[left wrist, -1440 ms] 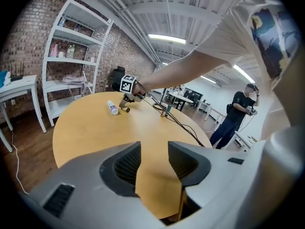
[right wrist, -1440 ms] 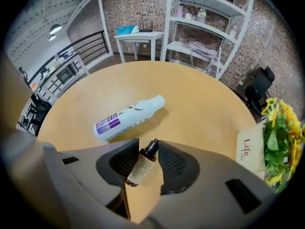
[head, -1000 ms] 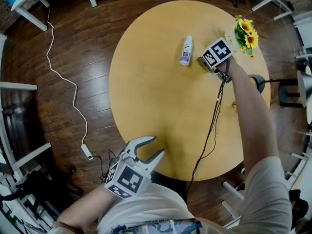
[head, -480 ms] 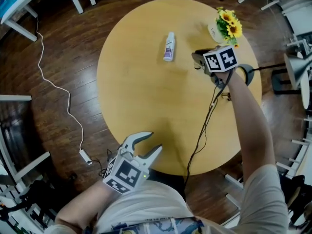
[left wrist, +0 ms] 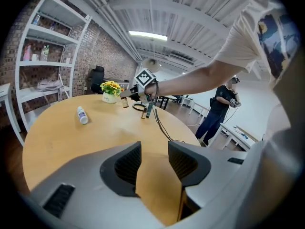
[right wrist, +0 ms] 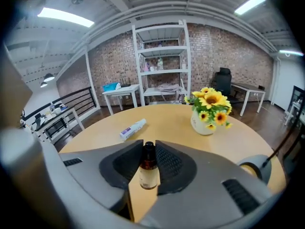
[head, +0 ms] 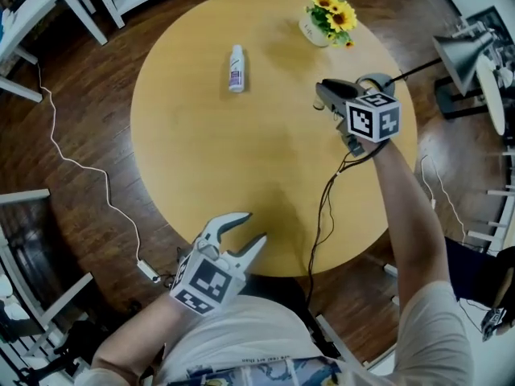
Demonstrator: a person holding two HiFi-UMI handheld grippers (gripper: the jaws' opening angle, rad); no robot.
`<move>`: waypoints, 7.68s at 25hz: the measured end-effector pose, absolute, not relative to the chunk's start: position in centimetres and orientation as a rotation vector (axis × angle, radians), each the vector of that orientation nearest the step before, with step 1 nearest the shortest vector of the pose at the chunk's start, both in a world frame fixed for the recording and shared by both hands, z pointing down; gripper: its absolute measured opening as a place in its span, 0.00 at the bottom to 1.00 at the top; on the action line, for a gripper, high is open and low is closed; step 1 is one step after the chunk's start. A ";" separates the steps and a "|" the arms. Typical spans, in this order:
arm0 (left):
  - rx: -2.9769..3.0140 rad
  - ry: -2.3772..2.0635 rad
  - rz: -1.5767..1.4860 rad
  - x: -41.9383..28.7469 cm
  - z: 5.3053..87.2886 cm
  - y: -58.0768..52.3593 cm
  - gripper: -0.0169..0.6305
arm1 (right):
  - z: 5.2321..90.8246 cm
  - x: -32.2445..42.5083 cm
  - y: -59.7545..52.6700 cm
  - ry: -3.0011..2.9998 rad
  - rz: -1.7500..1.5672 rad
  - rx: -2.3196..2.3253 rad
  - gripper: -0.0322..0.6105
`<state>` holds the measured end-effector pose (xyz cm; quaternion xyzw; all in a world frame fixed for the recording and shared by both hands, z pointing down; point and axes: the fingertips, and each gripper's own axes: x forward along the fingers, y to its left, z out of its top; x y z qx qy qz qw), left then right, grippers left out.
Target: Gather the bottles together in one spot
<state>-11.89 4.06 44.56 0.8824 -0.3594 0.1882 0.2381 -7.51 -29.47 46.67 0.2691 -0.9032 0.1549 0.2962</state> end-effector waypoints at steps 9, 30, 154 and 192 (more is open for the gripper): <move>2.432 -0.887 0.546 -8.0 45.3 5.0 0.28 | 48.7 -0.4 -27.2 -2.437 0.378 0.998 0.21; 2.434 -0.824 0.603 -5.4 47.0 4.2 0.28 | 53.0 4.9 -27.0 -2.340 0.256 1.492 0.21; 1.616 -1.232 0.775 -27.0 60.5 -39.6 0.24 | 44.7 15.9 6.9 -2.178 0.702 1.226 0.37; 2.021 -1.690 0.455 -17.1 47.2 -28.3 0.20 | 43.5 18.5 -1.5 -2.347 0.565 1.086 0.37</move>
